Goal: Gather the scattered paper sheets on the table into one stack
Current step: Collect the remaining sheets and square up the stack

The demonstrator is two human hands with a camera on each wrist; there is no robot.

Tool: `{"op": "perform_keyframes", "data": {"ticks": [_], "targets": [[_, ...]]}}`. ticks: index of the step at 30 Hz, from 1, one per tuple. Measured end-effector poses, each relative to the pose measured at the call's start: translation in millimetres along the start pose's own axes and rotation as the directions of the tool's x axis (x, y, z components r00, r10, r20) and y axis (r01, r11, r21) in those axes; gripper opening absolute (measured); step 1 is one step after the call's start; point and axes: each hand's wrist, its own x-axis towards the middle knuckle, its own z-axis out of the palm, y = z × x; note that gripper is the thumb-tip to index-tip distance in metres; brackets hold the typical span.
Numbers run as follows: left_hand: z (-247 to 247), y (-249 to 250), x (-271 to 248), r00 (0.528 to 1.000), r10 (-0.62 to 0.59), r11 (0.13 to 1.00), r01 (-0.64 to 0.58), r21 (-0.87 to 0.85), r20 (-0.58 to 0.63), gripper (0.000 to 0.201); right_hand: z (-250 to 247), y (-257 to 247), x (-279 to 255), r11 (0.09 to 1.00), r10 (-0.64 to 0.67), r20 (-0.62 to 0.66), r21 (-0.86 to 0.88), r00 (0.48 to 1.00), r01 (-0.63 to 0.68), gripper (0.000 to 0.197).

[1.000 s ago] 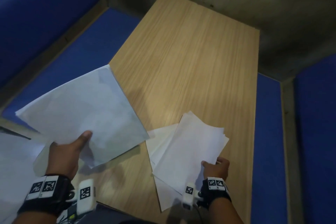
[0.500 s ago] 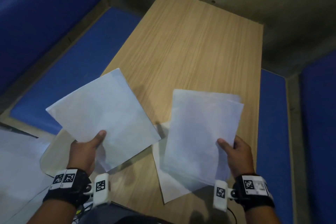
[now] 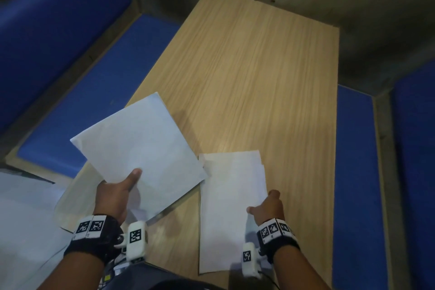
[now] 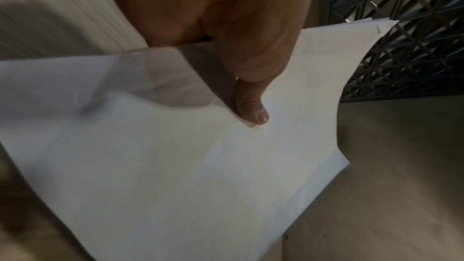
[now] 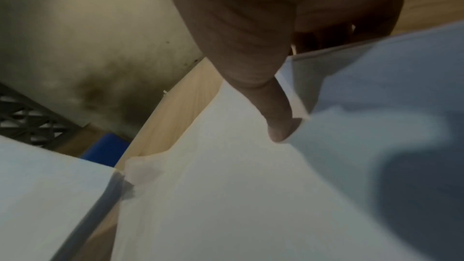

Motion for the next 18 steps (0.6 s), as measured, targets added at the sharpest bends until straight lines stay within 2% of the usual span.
{"op": "perform_keyframes", "data": {"ticks": [2,5,8,11,14,16,18], "targets": [[5,0,2,1.000,0.011,1.000,-0.011,0.012,0.015,0.052,-1,7,4,0.999,-0.026,0.050,0.028,0.998,0.025,0.066],[12,-3,11,1.000,0.018,0.999,-0.019,0.037,0.025,0.049,-7,21,3,0.986,-0.147,0.096,0.097,0.984,0.138,0.040],[14,-3,22,0.999,0.023,0.994,-0.020,0.103,-0.023,0.041,-30,36,-9,0.939,-0.237,0.034,0.264,0.971,0.220,0.035],[14,-7,38,0.997,0.060,0.979,-0.048,0.197,-0.055,0.042,-62,48,-23,0.879,-0.295,-0.014,0.388,0.955,0.278,0.031],[21,-13,41,0.998,0.059,0.966,-0.064,0.252,0.026,0.042,-87,53,-35,0.823,-0.331,0.001,0.490,0.943,0.289,0.026],[32,-17,32,0.992,0.011,0.963,-0.044,0.267,0.124,0.041,-91,52,-39,0.788,-0.353,0.014,0.544,0.936,0.289,0.026],[49,-23,17,0.967,-0.045,0.962,-0.025,0.272,0.250,0.042,-85,47,-39,0.760,-0.364,0.020,0.584,0.931,0.285,0.029]]}}
